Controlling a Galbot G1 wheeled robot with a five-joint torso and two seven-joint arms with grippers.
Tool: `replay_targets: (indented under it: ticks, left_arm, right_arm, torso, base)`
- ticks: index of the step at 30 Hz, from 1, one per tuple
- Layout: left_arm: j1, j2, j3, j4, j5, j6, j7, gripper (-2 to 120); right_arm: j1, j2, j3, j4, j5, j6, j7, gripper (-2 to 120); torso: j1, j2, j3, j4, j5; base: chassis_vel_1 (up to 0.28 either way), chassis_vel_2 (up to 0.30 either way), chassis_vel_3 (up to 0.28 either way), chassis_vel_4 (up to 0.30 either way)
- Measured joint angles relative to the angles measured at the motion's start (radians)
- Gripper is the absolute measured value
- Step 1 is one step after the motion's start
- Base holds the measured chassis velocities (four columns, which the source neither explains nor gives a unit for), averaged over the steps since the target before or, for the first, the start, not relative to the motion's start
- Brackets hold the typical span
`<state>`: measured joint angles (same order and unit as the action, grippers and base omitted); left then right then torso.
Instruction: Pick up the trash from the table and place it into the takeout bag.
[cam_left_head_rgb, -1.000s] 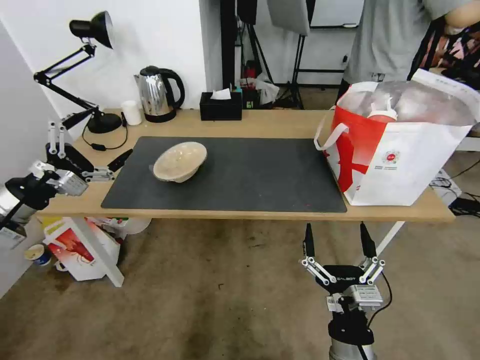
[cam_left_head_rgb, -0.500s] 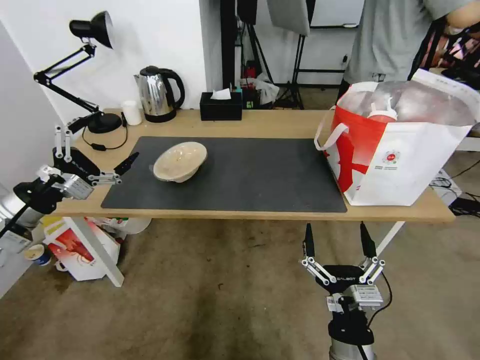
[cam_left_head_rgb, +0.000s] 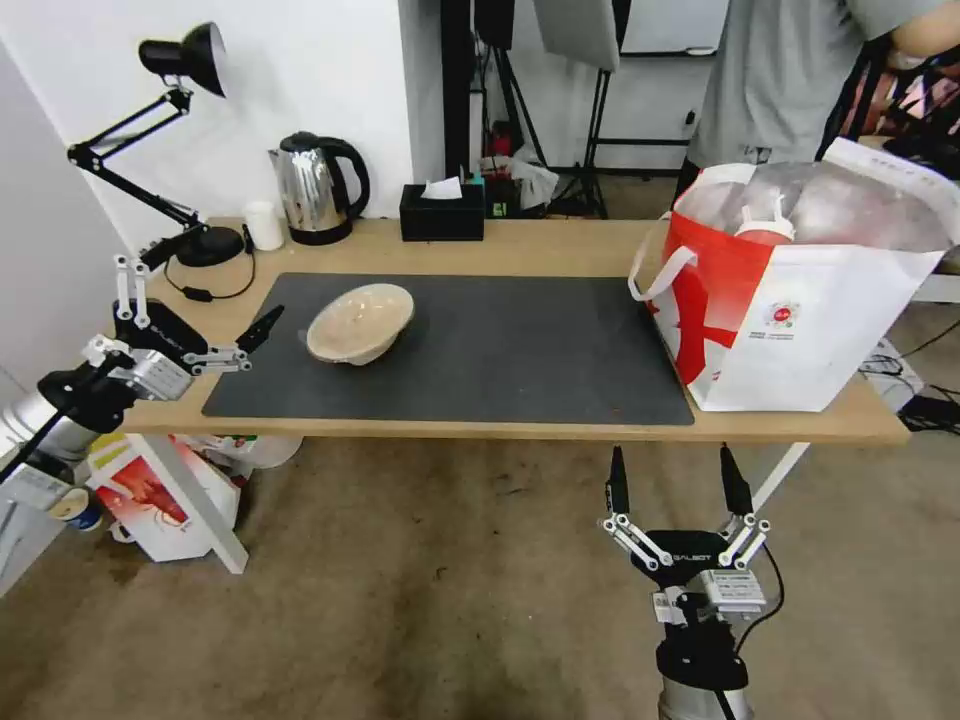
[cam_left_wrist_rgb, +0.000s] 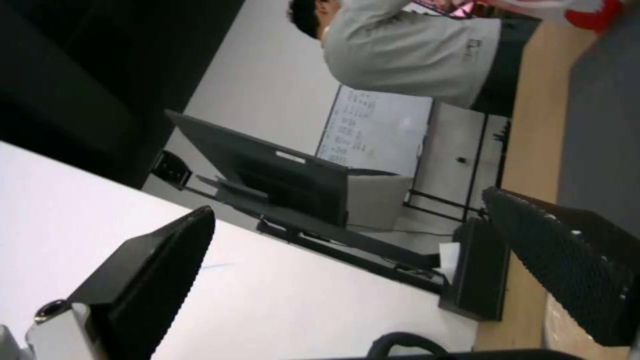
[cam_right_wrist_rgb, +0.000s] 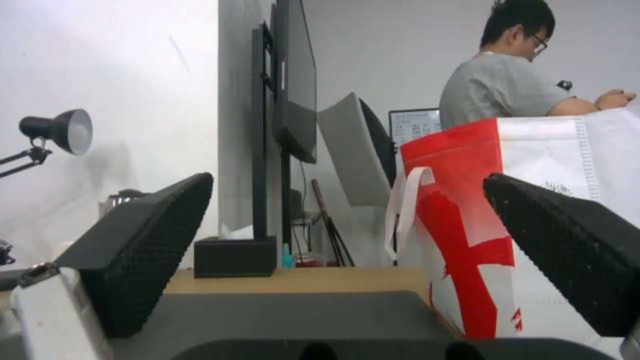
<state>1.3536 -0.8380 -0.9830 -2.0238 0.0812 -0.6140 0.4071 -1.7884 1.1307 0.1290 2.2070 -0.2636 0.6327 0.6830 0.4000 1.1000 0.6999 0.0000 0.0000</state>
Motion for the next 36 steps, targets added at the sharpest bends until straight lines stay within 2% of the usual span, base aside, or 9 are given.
replay_targets:
  ticks: [4,12,23,36]
  left_arm:
    - [-0.009,0.020,0.008,0.026,0.018,-0.021,0.020,100]
    - [-0.019,0.108,0.022,0.066,0.015,-0.035,0.049,100]
    - [-0.026,0.127,0.045,0.088,0.012,-0.040,0.068,100]
    - [-0.038,0.189,0.063,0.099,-0.040,-0.021,0.086,100]
  right_arm:
    - [0.000,0.000,0.000,0.000,0.000,0.000,0.000,100]
    - [0.000,0.000,0.000,0.000,0.000,0.000,0.000,100]
    - [0.000,0.000,0.000,0.000,0.000,0.000,0.000,100]
    - [0.000,0.000,0.000,0.000,0.000,0.000,0.000,100]
  torso:
    - [0.000,0.000,0.000,-0.0001,-0.0001]
    - [0.000,0.000,0.000,0.0000,0.0000]
    - [0.000,0.000,0.000,0.0001,-0.0001]
    - [0.000,0.000,0.000,0.0000,-0.0001]
  base:
    - [0.000,0.000,0.000,0.000]
    - [0.000,0.000,0.000,0.000]
    - [0.000,0.000,0.000,0.000]
    - [0.000,0.000,0.000,0.000]
